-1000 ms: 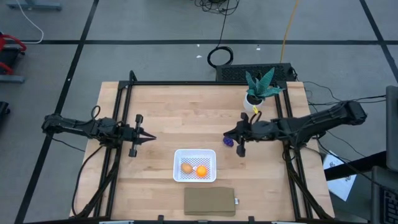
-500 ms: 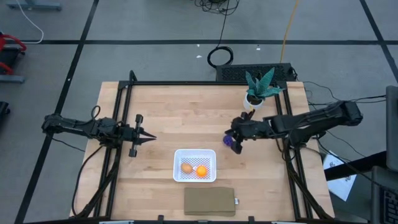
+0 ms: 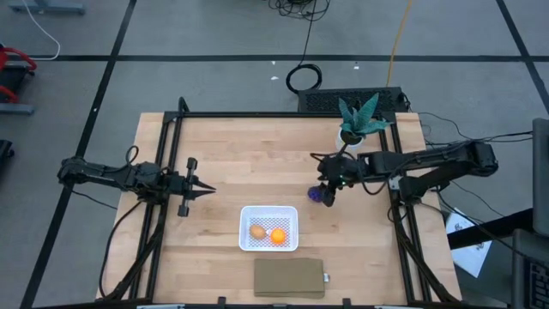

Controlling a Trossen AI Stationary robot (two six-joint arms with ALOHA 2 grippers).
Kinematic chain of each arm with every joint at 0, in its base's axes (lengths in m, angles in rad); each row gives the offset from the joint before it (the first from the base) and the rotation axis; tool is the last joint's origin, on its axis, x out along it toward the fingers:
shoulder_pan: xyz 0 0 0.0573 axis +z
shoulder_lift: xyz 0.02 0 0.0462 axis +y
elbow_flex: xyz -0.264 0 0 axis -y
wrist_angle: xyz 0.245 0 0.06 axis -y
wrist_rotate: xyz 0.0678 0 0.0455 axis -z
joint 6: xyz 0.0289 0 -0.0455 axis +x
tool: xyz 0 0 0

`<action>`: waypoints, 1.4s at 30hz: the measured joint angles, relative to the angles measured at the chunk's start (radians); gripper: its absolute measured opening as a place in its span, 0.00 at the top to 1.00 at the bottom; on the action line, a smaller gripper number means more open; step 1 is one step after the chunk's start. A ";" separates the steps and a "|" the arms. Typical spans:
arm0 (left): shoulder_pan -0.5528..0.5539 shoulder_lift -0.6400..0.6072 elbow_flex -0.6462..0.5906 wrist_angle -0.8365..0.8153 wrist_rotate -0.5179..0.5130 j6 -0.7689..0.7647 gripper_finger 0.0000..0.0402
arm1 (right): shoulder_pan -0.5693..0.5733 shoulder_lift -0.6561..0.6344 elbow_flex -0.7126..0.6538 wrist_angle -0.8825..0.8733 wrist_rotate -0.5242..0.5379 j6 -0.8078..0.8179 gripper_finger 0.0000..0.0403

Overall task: Pick and placing Produce into tupperware
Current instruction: Put the blackberry into the basket

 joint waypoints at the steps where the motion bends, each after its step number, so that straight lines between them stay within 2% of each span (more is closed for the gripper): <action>1: 0.000 0.000 0.000 0.001 -0.001 0.000 0.92 | -0.010 0.000 0.000 -0.011 -0.020 0.002 0.45; 8: 0.000 0.000 0.000 -0.001 -0.004 -0.001 0.92 | -0.056 0.012 -0.005 -0.037 -0.073 -0.007 0.16; 13: 0.000 0.000 0.000 -0.001 -0.004 -0.002 0.92 | -0.060 0.063 -0.007 -0.045 -0.074 -0.010 0.07; 25: 0.000 0.000 0.000 -0.001 -0.004 -0.008 0.92 | -0.060 0.215 -0.007 0.003 -0.126 -0.023 0.05; 42: 0.000 0.000 0.000 -0.001 -0.005 -0.004 0.92 | -0.073 0.410 -0.003 0.078 -0.114 -0.015 0.05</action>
